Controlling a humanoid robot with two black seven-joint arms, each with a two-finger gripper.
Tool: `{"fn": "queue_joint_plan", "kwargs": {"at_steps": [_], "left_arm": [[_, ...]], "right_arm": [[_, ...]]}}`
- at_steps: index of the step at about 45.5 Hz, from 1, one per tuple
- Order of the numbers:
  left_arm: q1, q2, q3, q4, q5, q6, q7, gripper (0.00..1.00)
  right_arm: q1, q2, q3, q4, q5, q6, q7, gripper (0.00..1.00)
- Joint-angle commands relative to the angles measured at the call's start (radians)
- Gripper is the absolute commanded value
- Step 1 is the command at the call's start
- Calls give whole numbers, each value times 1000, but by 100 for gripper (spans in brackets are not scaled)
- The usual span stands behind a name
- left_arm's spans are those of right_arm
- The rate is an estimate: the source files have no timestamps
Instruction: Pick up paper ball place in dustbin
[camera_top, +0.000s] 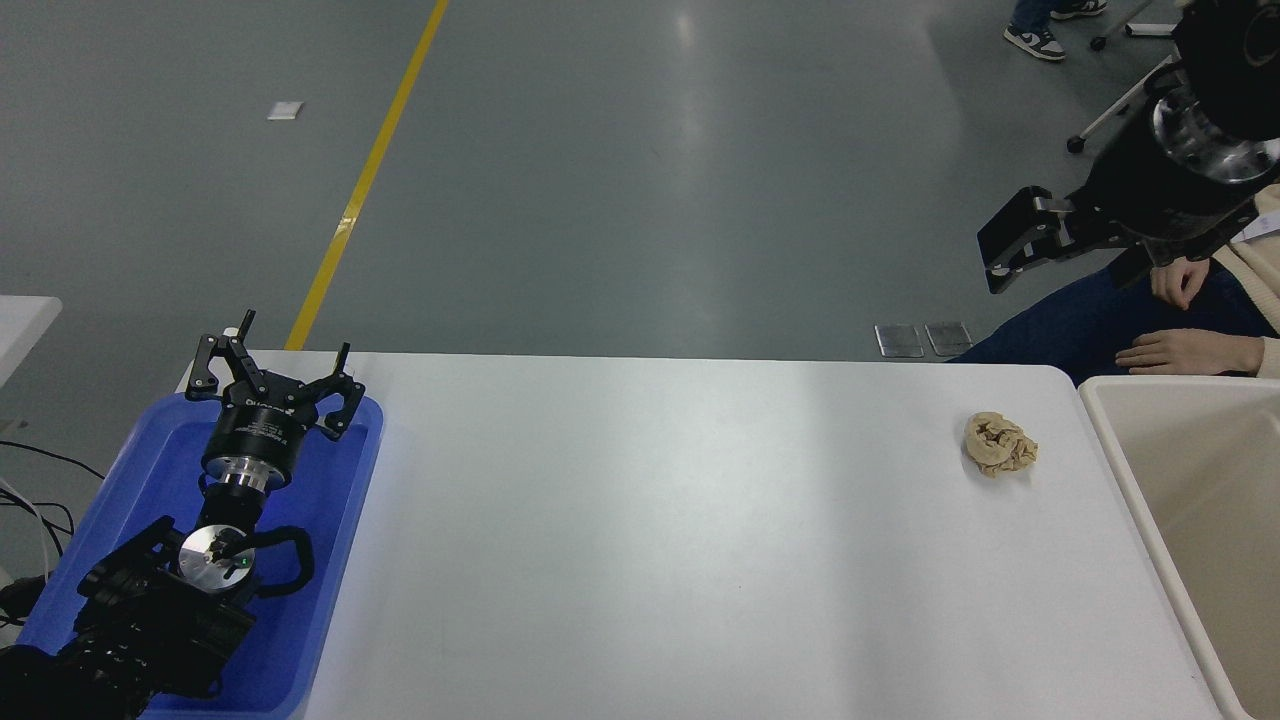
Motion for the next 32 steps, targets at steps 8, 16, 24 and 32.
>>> {"fn": "queue_joint_plan", "kwargs": {"at_steps": [8,16,24,32], "left_arm": [[0,0,1,-1,-2,0,-1,100],[-1,0,1,1,-2,0,-1,100],[0,0,1,0,-2,0,-1,100],[0,0,1,1,-2,0,-1,100]], "right_arm": [[-3,0,0,0,0,0,0,100],[-3,2,1,0,0,0,0,100],[-3,0,1,0,0,0,0,100],[-3,0,1,0,0,0,0,100]]}}
